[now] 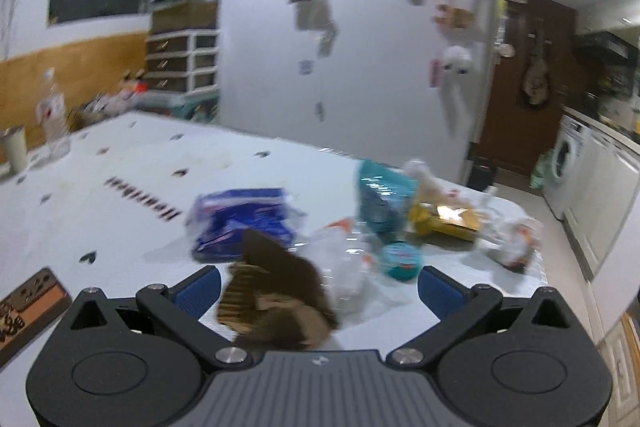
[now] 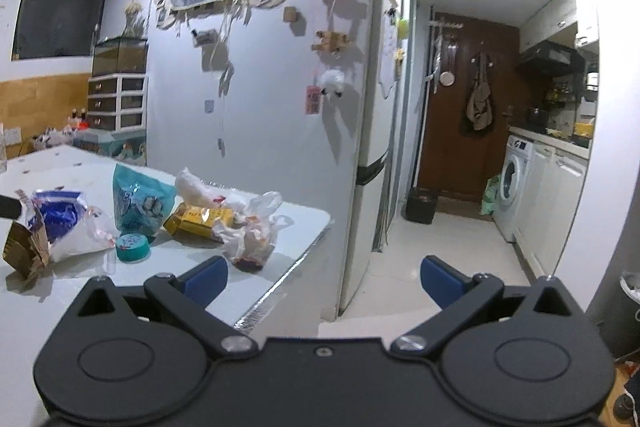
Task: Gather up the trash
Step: 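Grasp the brown cardboard piece with the left tool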
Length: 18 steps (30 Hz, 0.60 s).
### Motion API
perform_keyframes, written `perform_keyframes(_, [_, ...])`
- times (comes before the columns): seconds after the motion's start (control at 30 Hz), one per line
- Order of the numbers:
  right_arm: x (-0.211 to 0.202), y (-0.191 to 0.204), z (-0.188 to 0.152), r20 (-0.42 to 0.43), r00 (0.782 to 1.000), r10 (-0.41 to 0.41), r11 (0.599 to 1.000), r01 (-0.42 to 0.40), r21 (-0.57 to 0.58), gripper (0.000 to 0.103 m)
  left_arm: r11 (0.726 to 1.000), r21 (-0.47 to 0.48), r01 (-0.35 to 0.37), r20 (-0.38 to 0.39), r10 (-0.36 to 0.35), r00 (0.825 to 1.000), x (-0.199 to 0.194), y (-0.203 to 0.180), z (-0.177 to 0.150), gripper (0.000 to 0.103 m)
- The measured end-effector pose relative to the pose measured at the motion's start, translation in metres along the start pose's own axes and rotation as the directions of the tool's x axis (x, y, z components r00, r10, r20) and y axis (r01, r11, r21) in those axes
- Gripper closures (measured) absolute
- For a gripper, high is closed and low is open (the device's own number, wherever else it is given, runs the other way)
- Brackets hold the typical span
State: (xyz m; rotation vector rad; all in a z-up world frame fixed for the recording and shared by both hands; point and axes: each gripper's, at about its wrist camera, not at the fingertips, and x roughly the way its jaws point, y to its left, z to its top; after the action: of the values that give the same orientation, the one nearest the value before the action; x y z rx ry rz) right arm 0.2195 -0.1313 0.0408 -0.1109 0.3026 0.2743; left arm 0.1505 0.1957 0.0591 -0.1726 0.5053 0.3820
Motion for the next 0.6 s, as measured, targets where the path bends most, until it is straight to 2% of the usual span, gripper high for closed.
perform_keyframes(0.2, [0.032,0.014,0.001,-0.03,0.999,0.032,0.999,-0.032,-0.006,0.0,0.993,-0.106,-0.058,-0.087,0.049,0.995,0.037,0.037,0.014,0.0])
perform_keyframes(0.37, [0.057,0.025,0.006,-0.047,0.996,0.072,0.997,-0.074,-0.029,0.0,0.983,-0.161,-0.086,-0.158,0.06,0.986,0.062,0.049,0.016,0.0])
perform_keyframes(0.6, [0.084,0.026,0.01,-0.046,0.992,0.119,0.993,-0.119,-0.002,0.0,0.961,-0.272,-0.04,-0.265,-0.035,0.964,0.088,0.048,0.012,0.0])
